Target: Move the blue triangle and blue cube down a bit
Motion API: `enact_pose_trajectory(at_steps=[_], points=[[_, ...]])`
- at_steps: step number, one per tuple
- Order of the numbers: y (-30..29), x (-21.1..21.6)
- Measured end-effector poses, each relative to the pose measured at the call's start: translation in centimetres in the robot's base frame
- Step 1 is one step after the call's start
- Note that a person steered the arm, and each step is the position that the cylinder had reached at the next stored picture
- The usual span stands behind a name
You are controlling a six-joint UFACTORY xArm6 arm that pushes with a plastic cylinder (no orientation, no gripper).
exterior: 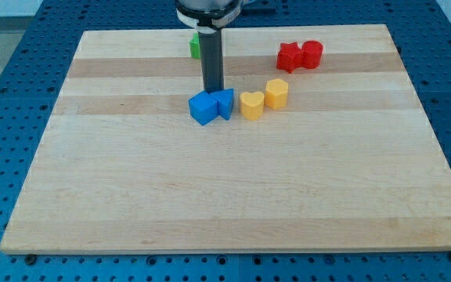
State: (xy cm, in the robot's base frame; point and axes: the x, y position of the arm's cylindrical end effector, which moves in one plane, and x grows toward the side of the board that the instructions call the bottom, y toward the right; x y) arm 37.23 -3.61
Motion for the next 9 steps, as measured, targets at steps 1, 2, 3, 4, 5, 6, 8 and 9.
enact_pose_trajectory(at_steps=[1, 2, 3, 4, 5, 6, 8, 9], points=[[0.1, -0.5], [2.1, -0.9], [5.1, -1.1], [5.7, -1.3], [5.3, -1.2], [4.7, 0.2], [2.7, 2.6], [2.2, 4.4]])
